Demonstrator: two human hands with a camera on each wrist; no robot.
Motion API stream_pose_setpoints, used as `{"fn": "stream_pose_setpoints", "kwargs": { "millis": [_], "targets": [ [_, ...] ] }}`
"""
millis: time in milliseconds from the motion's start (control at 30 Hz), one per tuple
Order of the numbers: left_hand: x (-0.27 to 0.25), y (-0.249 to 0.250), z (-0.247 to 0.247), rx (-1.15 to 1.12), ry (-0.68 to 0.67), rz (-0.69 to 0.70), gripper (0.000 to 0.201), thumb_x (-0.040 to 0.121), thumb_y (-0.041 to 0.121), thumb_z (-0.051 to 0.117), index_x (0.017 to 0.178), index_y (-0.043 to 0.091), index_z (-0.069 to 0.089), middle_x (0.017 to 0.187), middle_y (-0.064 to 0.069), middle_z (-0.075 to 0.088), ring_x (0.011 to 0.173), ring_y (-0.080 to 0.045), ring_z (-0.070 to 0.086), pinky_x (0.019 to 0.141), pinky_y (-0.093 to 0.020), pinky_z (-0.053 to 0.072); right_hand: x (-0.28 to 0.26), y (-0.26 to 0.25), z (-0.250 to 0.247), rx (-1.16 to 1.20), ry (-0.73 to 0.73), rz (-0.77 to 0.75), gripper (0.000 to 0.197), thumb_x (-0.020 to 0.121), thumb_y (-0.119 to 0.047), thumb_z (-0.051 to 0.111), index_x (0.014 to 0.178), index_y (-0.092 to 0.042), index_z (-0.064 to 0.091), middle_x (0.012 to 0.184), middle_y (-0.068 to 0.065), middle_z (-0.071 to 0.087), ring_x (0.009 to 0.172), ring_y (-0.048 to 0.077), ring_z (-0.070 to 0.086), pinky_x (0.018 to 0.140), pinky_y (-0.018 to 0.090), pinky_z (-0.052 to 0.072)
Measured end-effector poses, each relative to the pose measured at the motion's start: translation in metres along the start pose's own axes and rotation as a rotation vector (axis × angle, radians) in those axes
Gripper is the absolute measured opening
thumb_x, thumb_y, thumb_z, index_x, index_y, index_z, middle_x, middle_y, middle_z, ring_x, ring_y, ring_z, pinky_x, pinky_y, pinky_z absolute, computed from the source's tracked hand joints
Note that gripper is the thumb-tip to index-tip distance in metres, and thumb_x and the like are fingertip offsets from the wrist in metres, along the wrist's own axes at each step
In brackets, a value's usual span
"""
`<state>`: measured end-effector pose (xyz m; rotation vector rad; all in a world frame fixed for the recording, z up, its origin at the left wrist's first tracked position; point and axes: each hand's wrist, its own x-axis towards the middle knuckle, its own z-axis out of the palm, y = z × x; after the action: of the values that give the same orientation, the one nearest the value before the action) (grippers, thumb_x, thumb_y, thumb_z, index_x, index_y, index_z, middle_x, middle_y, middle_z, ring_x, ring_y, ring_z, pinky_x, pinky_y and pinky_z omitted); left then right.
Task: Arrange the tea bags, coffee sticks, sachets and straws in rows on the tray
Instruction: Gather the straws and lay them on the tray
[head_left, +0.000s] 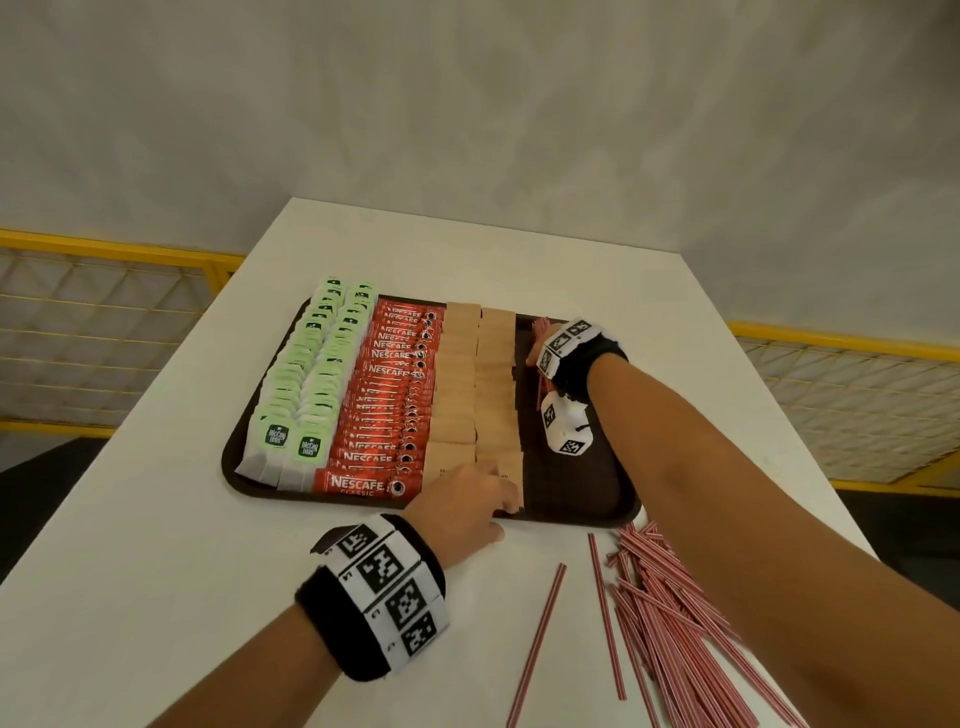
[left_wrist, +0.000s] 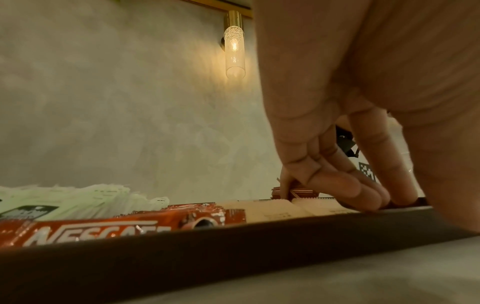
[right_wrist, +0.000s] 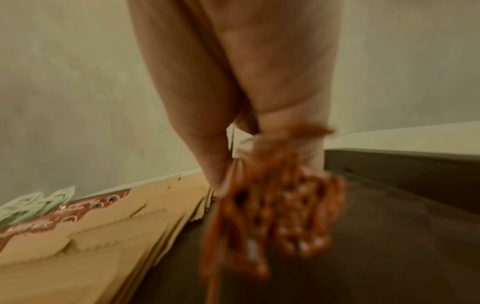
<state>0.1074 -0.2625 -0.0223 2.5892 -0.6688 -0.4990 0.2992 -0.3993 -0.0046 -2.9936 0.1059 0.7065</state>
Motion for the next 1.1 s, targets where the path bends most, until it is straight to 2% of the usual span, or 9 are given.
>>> {"fn": "stream_pose_setpoints", "kwargs": {
  "millis": [67,167,300,500,667,800,867,967,1100],
  "targets": [
    [0.002,0.001,0.001,-0.005,-0.004,-0.001,0.034,0.091,0.018,0.058,0.125,0.017,0.057,0.119,-0.003,0.050,0.109,-0.018,0.051,0.086,-0.022,0.038,0.000,-0.004,-0.003,-0.030,0.025,-0.008,0.057,0.086,-0.032,0.061,0.136,-0.010,0.044,0.141,0.013,0.045,0.125,0.031,0.046,0.101,0.038,0.041],
    [0.004,0.002,0.002,-0.009,-0.004,-0.001,0.034,0.091,0.018,0.058,0.124,0.017,0.057,0.118,-0.003,0.051,0.108,-0.018,0.050,0.083,-0.020,0.036,-0.001,-0.016,-0.002,-0.087,0.003,-0.067,0.050,0.089,-0.020,0.058,0.135,-0.003,0.045,0.142,0.018,0.042,0.130,0.034,0.041,0.106,0.044,0.035],
    [0.007,0.001,0.002,-0.016,0.001,0.002,0.033,0.091,0.018,0.058,0.123,0.016,0.057,0.118,-0.002,0.052,0.107,-0.016,0.051,0.081,-0.018,0.034,-0.006,-0.019,-0.008,-0.196,-0.068,-0.030,0.060,0.071,-0.032,0.076,0.125,-0.014,0.058,0.131,0.008,0.055,0.121,0.030,0.051,0.099,0.049,0.045],
    [0.011,0.000,0.003,0.007,0.006,0.024,0.028,0.090,0.014,0.058,0.118,0.013,0.061,0.118,-0.004,0.054,0.106,-0.017,0.052,0.079,-0.016,0.034,0.003,-0.011,-0.004,-0.134,0.022,0.004,0.047,0.077,-0.036,0.072,0.117,-0.013,0.061,0.126,0.006,0.058,0.113,0.029,0.056,0.096,0.045,0.047],
    [0.013,0.001,0.002,0.040,0.010,0.038,0.027,0.092,0.004,0.051,0.116,0.010,0.062,0.119,-0.007,0.054,0.107,-0.019,0.052,0.083,-0.019,0.038,-0.005,0.005,-0.003,-0.064,0.112,-0.038,0.019,0.085,-0.033,0.064,0.086,-0.015,0.056,0.085,0.002,0.056,0.080,0.019,0.053,0.070,0.026,0.043],
    [0.013,0.001,0.002,0.046,0.024,0.035,0.027,0.092,0.002,0.049,0.114,0.010,0.063,0.119,-0.006,0.055,0.107,-0.019,0.053,0.086,-0.023,0.041,-0.008,0.008,-0.006,0.145,0.158,-0.059,0.032,0.088,-0.018,0.054,0.059,-0.013,0.040,0.063,0.001,0.042,0.058,0.015,0.042,0.049,0.024,0.032],
    [0.012,0.000,0.002,0.027,0.030,0.033,0.028,0.091,0.001,0.051,0.113,0.011,0.064,0.119,-0.005,0.056,0.107,-0.019,0.054,0.089,-0.025,0.044,-0.018,0.008,-0.006,0.111,0.121,-0.078,0.025,0.090,-0.014,0.048,0.066,-0.008,0.051,0.068,0.006,0.052,0.060,0.016,0.047,0.048,0.023,0.033],
    [0.012,-0.001,0.002,0.007,0.030,0.028,0.027,0.090,0.002,0.053,0.113,0.011,0.065,0.118,-0.004,0.057,0.106,-0.018,0.055,0.091,-0.026,0.045,-0.037,0.011,0.003,0.024,-0.016,-0.162,0.022,0.090,-0.013,0.055,0.106,-0.001,0.065,0.098,0.014,0.066,0.075,0.017,0.055,0.064,0.027,0.048],
    [0.012,-0.003,0.002,-0.018,0.035,0.015,0.026,0.090,0.004,0.054,0.112,0.013,0.066,0.116,-0.003,0.058,0.106,-0.016,0.054,0.089,-0.024,0.044,-0.047,0.011,0.022,0.067,-0.056,-0.158,0.026,0.088,-0.012,0.057,0.110,0.000,0.064,0.086,0.007,0.067,0.059,0.010,0.054,0.055,0.023,0.048]
  ]
}}
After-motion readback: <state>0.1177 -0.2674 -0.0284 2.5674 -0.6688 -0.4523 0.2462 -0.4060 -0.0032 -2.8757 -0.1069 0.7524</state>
